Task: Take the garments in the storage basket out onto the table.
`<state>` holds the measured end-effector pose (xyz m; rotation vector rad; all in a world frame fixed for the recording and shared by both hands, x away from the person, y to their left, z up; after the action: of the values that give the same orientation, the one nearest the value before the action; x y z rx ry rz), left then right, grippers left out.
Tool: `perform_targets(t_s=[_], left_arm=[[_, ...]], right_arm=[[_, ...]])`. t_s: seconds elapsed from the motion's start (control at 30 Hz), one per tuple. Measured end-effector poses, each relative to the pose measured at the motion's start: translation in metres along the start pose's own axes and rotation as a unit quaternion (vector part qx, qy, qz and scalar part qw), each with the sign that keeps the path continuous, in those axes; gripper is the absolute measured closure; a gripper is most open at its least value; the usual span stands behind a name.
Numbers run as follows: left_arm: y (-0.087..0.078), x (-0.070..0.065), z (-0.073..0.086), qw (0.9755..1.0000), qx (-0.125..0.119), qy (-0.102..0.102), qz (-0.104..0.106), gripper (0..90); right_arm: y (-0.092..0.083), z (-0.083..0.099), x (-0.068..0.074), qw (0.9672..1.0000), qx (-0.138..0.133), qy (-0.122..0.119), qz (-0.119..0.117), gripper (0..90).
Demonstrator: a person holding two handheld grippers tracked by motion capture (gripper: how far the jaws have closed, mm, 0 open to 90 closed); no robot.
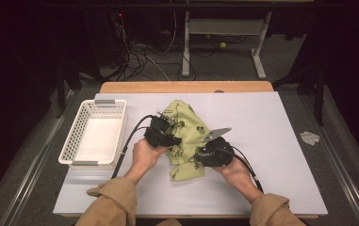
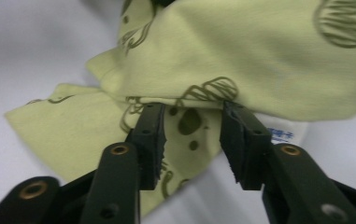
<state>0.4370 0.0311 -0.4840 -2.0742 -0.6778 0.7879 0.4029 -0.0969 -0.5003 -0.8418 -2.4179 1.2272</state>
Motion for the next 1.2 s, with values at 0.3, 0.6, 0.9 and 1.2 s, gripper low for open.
perform_targets(t_s=[0.3,0.6,0.9,1.2], left_arm=[[0.004,-0.013,-0.013,0.9999,-0.004,0.014,0.005,68.5],[-0.002,-0.016,-0.013,0.9994,-0.016,0.03,0.004,63.1],[-0.015,-0.003,-0.01,0.9993,-0.03,0.019,-0.006,60.4],[-0.015,0.014,-0.006,0.9984,-0.018,0.017,-0.052,55.8]], right_arm=[[-0.007,-0.015,0.003,0.9997,-0.025,0.0,-0.007,53.3],[0.001,-0.016,0.003,0.9995,-0.011,-0.028,0.004,90.0],[-0.005,-0.015,-0.002,0.9997,-0.017,-0.018,0.003,78.7],[0.02,-0.013,0.015,0.9975,0.034,-0.061,0.01,80.3]])
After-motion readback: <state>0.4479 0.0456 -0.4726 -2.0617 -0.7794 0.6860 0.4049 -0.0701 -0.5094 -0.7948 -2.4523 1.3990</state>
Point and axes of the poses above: each handheld gripper's, and its own axes: y roughly forward along the jaws, z roughly out of its underside, x roughly to its left, the point moved 9 cm from there along y, roughly forward along the jaws, and after that the axes turned 4 degrees about x, right-handed, at the moved point
